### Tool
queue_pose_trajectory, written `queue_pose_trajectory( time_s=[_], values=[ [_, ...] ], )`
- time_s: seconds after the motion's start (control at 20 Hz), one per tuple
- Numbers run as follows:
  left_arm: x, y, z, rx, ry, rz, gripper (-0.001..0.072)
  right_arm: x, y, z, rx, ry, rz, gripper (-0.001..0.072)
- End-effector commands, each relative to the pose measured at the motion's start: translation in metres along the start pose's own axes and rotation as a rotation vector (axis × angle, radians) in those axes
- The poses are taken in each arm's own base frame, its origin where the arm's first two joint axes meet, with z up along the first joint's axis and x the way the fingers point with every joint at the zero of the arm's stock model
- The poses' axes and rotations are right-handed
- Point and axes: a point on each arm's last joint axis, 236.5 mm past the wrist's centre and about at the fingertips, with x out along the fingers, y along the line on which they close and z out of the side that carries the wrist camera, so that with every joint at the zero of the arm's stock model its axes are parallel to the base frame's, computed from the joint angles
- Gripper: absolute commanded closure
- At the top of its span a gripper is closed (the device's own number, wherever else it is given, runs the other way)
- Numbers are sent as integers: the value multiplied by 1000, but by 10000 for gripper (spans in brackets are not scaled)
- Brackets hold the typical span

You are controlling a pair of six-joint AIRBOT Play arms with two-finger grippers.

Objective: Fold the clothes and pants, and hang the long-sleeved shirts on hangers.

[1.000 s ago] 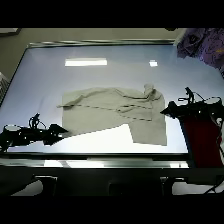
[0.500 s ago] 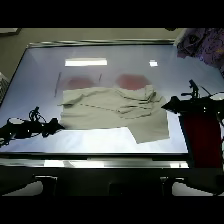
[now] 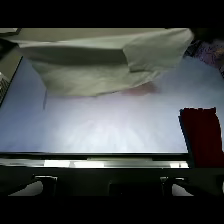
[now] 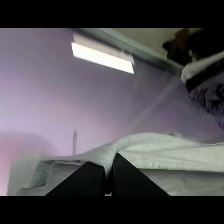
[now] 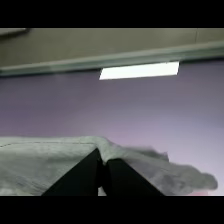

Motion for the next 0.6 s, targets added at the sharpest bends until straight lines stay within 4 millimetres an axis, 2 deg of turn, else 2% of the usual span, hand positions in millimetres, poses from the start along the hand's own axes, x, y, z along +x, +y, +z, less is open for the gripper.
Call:
queue_pose_trajectory(
  time_s=[0.0, 0.15, 0.3, 0.4, 0.45, 0.55],
  values=[
    [-110, -69, 81, 142, -265, 105, 696, -107, 62, 77, -142, -235, -54, 676],
    [-186, -82, 70, 163, -372, 255, 696, -197, 105, 75, -200, -309, -105, 676],
    [-255, -81, 48, 151, -476, 414, 696, -259, 126, 65, -195, -363, -158, 676],
    [-277, -84, 38, 153, -511, 453, 696, -276, 131, 62, -158, -384, -168, 676],
    [-278, -83, 33, 151, -497, 460, 697, -276, 131, 61, -136, -383, -164, 676],
    [-262, -68, 23, 139, -415, 480, 697, -260, 122, 61, -89, -353, -161, 676]
  ],
)
